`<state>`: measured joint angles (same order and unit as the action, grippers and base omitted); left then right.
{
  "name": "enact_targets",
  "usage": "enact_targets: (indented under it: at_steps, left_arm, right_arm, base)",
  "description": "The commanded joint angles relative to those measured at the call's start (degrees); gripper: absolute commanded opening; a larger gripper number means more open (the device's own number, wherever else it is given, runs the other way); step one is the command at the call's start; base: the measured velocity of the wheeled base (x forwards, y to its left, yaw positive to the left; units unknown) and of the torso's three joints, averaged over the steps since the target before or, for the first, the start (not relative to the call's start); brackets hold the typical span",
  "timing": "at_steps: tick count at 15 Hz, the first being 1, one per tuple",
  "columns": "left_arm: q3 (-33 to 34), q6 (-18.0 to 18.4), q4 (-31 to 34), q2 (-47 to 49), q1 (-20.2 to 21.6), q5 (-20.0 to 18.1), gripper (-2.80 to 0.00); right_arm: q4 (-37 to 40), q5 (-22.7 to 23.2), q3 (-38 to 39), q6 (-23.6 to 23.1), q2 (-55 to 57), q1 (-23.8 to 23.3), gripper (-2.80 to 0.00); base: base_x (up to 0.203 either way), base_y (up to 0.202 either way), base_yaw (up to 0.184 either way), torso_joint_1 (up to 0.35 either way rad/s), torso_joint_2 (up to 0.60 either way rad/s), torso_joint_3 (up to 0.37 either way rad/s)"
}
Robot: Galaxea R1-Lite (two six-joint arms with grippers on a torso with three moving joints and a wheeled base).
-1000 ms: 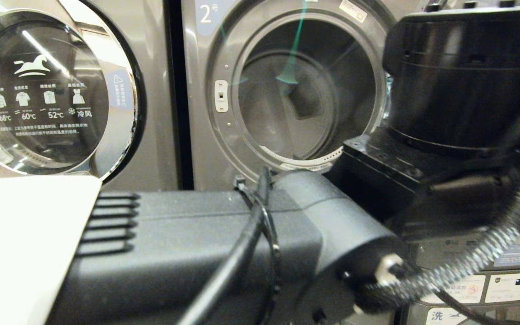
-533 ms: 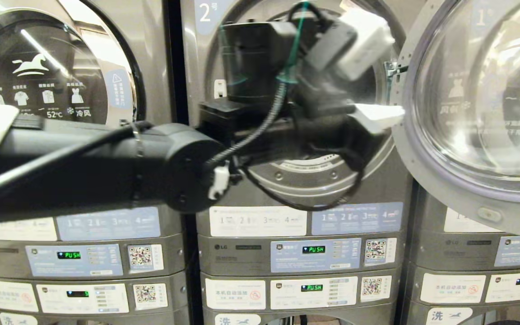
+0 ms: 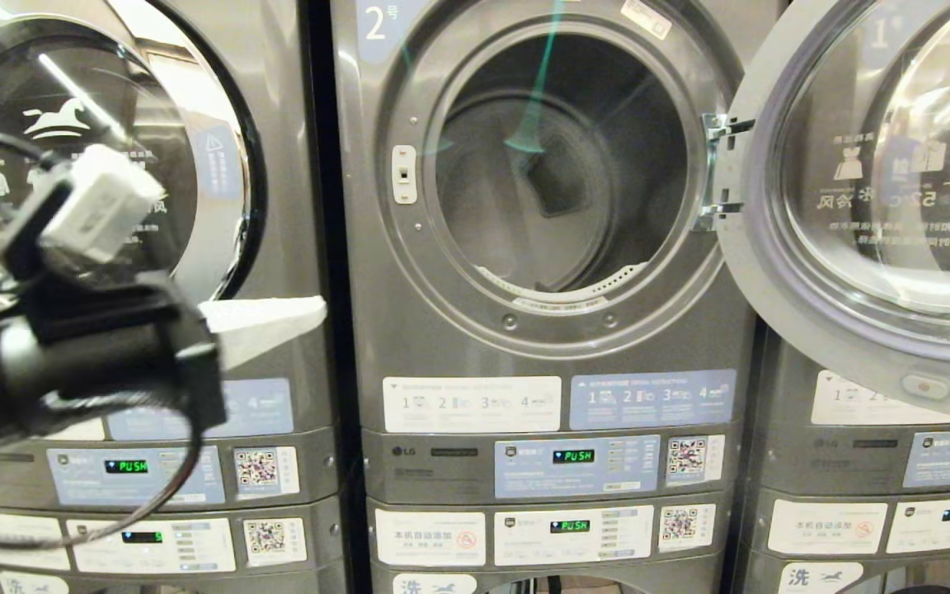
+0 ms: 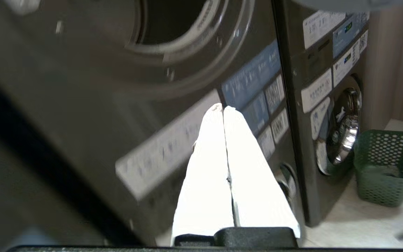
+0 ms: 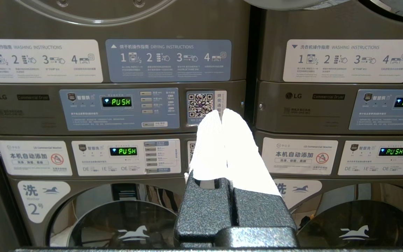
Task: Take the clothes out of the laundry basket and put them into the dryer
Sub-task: Open the dryer
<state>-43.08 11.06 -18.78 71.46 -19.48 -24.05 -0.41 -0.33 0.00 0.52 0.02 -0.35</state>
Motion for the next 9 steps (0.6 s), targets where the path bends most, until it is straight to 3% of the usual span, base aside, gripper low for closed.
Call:
enact_targets:
  at_steps: [1,3,5,7,9]
  left_arm:
    - [9.8,-1.2,2.5,-19.5,3.6,0.2,-2.8]
    - [18.9,-2.7,9.6,-35.0,6.3,3.1,-2.8]
    - [26.6,-4.4,17.3,-48.2,7.9,9.5,-2.8]
    - [34.5,-7.4,21.8,-54.9,9.1,17.1,-2.8]
    - [40.3,-10.1,24.5,-55.2,10.0,24.4,-2.8]
  right_arm:
    - [0.0,0.0,0.0,0.0,0.0,0.0,-2.8]
    - [0.0,0.0,0.0,0.0,0.0,0.0,-2.8]
    - [0.0,0.0,0.0,0.0,0.0,0.0,-2.8]
    - [0.0,0.0,0.0,0.0,0.0,0.0,-2.8]
    - [0.0,0.0,0.0,-0.1,0.0,0.0,-2.8]
  base:
    - [0.0,0.0,0.0,0.0,0.0,0.0]
    - [0.0,0.0,0.0,0.0,0.0,0.0]
    - [0.0,0.0,0.0,0.0,0.0,0.0]
    - [0.0,0.0,0.0,0.0,0.0,0.0]
    - [0.0,0.0,0.0,0.0,0.0,0.0]
